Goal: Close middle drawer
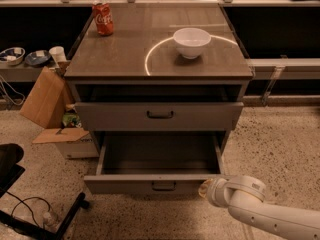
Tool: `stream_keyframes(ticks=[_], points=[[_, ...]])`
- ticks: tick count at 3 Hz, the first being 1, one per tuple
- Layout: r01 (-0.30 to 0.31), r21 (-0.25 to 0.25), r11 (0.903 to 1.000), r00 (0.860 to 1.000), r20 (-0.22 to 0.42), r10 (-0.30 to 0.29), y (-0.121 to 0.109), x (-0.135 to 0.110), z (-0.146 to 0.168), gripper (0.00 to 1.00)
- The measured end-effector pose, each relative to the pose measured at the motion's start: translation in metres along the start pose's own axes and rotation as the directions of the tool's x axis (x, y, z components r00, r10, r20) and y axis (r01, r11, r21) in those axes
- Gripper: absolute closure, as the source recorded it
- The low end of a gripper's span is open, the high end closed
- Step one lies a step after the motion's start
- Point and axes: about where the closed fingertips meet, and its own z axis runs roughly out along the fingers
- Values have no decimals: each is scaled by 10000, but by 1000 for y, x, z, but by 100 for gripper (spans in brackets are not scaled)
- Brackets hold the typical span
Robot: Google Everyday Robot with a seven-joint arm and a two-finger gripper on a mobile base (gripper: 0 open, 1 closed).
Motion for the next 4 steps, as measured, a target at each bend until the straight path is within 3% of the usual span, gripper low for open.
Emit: stream_keyframes(ticks=[2,4], points=[[48,277,9996,9999,160,-52,-22,-9,27,100],[1012,374,9942,9937,439,-1029,-63,-61,46,100]])
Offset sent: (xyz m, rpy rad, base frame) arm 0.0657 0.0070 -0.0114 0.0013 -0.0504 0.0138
